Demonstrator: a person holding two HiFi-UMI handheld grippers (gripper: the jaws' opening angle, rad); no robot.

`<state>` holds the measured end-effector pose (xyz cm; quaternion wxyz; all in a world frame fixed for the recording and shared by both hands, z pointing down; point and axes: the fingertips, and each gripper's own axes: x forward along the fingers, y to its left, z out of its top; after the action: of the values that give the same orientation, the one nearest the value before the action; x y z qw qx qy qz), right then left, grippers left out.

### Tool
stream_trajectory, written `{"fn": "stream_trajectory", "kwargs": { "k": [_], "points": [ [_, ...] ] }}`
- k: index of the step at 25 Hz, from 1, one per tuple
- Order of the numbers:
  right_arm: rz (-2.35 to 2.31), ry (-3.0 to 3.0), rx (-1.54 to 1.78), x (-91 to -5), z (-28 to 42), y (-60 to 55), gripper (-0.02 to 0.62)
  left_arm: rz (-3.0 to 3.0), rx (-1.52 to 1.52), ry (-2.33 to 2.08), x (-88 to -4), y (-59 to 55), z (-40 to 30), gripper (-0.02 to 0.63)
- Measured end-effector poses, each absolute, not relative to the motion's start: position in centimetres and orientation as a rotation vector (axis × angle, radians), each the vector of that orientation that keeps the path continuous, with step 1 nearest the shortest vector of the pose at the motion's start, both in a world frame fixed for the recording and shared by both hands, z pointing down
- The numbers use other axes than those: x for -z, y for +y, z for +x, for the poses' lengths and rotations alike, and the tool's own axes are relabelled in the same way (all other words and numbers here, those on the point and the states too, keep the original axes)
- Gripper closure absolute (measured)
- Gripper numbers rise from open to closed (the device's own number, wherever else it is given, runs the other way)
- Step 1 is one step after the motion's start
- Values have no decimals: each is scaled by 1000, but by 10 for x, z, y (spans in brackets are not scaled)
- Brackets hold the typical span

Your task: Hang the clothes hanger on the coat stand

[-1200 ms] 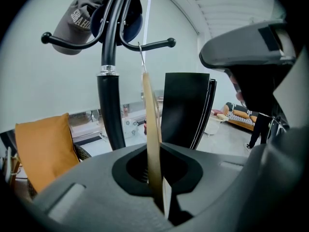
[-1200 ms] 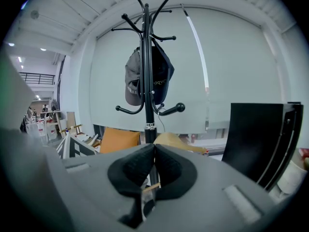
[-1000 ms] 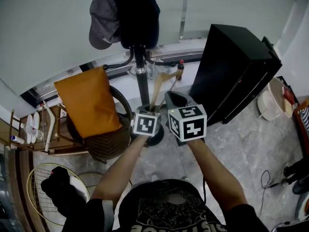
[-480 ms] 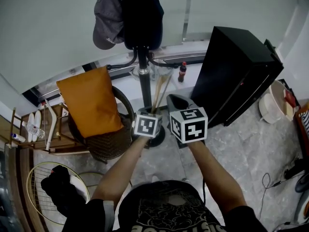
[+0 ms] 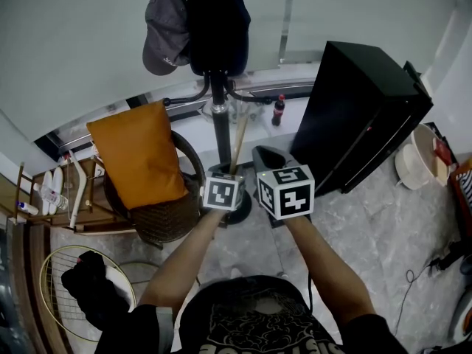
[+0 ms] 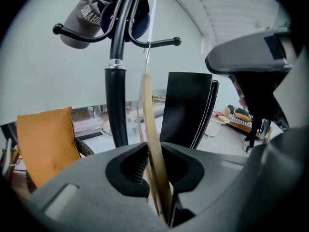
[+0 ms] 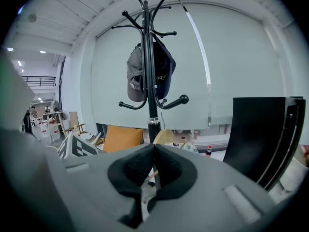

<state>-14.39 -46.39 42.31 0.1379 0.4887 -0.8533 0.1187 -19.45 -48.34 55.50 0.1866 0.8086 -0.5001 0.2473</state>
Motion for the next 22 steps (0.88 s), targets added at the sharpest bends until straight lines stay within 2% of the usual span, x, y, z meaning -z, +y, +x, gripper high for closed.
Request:
{"fn": "stream_trajectory", "kwargs": {
  "k": [9, 22],
  "points": [
    [1409, -2470, -367, -427, -140, -459, 594, 2294, -653, -1479, -544, -483, -199, 491],
    [1350, -2510, -380, -423, -143, -451, 594, 2296, -620, -1536, -520, -467, -203, 486]
  ]
}}
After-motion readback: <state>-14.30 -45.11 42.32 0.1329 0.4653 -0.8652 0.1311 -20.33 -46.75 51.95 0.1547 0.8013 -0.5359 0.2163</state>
